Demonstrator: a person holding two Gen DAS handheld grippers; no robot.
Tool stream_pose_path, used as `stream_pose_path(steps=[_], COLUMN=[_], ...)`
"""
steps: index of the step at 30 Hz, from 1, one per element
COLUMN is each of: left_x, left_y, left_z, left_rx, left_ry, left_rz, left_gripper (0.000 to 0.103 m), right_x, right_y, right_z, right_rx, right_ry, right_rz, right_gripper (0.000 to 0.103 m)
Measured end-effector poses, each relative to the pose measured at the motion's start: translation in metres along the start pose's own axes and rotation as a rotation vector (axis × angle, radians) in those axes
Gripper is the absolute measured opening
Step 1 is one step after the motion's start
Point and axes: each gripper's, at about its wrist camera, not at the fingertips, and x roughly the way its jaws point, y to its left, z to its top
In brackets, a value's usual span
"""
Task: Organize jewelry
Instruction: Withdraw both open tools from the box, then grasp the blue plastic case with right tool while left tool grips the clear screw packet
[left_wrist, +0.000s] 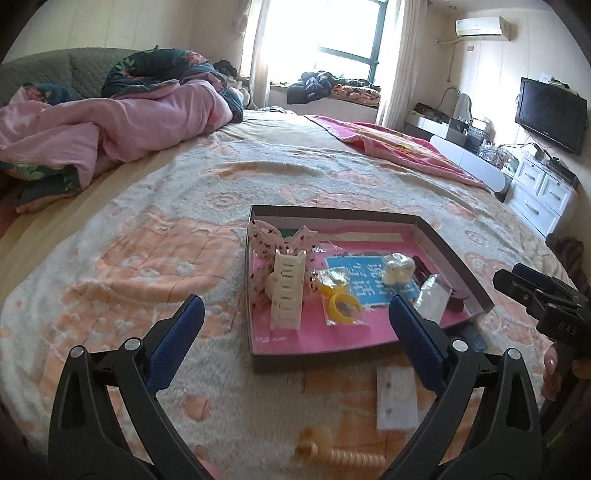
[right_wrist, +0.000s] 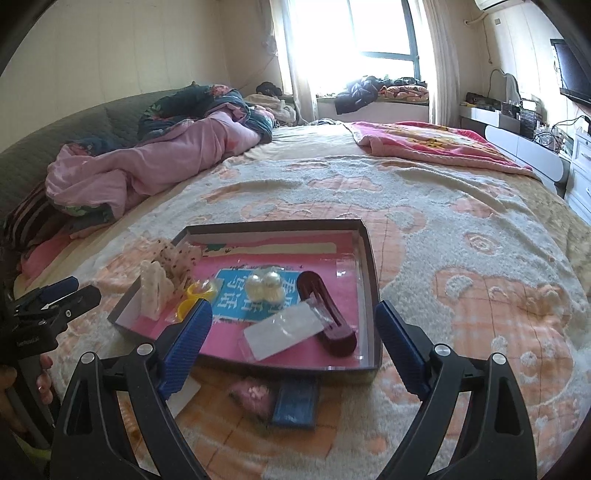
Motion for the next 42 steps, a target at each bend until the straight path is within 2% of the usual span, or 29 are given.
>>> stream_pose_path(steps=[8,23,38,42], left_x=[-0.016,-0.031,-0.022,-0.015], left_y=[-0.005,-0.011,-0.049,-0.057], left_z=[-0.008,-0.029,-0.049,-0.054], left_rx=[0.015,0.041,0.186,0.219], left_ry=[-0.022,-0.011,0.037,0.059], left_rz=[-0.001,-0.012,-0.077,-0.093], left_gripper=[0.092,0.092,0.092,0.091], right_x=[-0.019,-0.034,-0.037,-0.028], right_y=[0.005,0.013,0.009,0.005], right_z=[-0.016,-0.043,-0.062,-0.067], right_rx=[-0.012,-0.052,-0.072,-0.057], right_ry=[-0.003,0.014,0.046,0.072], right_rz=[0.014,0.014,-0.004,-0.012], right_gripper=[0.087,0.087,0.086,0.079])
